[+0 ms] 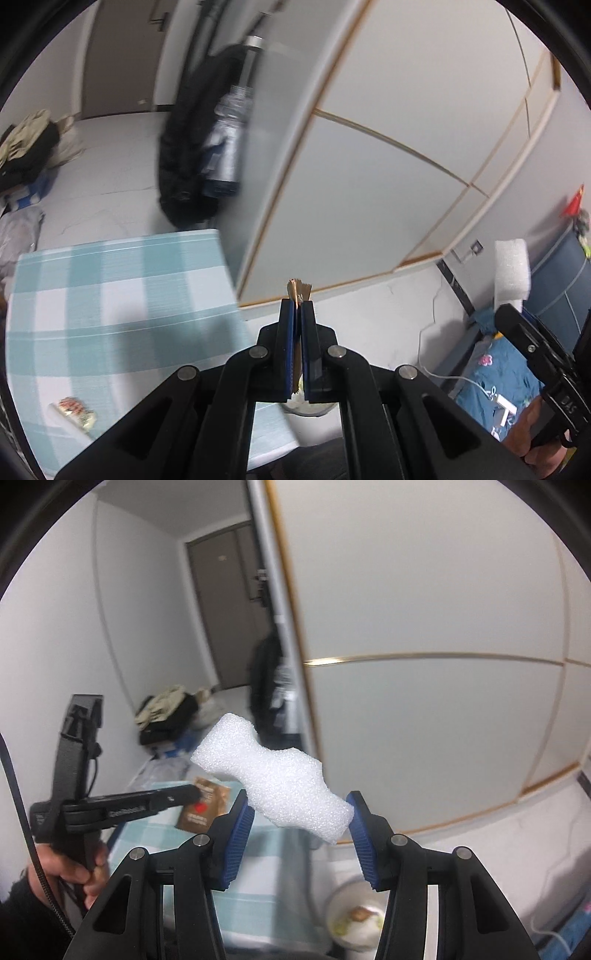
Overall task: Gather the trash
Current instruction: 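Carry the white foam and brown LOVE packet over the white bin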
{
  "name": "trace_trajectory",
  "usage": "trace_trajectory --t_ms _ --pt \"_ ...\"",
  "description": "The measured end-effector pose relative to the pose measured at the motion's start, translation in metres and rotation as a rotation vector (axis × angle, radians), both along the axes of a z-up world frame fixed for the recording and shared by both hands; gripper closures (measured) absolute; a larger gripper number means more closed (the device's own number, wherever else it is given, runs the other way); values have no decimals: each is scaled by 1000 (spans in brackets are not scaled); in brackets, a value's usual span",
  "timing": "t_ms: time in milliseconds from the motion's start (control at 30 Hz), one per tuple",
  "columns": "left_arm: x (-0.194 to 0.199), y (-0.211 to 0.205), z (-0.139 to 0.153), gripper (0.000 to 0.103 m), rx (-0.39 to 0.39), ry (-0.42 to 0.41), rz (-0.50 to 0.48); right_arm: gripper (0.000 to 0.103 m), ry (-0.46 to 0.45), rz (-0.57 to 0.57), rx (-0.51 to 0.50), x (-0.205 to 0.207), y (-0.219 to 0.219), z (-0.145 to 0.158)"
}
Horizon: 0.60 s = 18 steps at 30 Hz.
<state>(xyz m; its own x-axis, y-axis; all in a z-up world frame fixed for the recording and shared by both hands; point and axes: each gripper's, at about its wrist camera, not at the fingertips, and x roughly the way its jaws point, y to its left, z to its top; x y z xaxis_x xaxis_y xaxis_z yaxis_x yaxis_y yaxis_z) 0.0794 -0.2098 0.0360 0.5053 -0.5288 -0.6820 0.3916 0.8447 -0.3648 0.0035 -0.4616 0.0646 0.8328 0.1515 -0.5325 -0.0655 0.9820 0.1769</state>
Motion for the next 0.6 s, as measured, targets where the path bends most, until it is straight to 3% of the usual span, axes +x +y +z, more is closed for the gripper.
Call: trace_trajectory --t_ms 333,600 --pt "16 -84 -33 103 37 68 -165 53 159 -133 56 20 -72 -72" --pt "39 -123 -91 103 101 195 -206 53 343 -157 152 47 -105 -159"
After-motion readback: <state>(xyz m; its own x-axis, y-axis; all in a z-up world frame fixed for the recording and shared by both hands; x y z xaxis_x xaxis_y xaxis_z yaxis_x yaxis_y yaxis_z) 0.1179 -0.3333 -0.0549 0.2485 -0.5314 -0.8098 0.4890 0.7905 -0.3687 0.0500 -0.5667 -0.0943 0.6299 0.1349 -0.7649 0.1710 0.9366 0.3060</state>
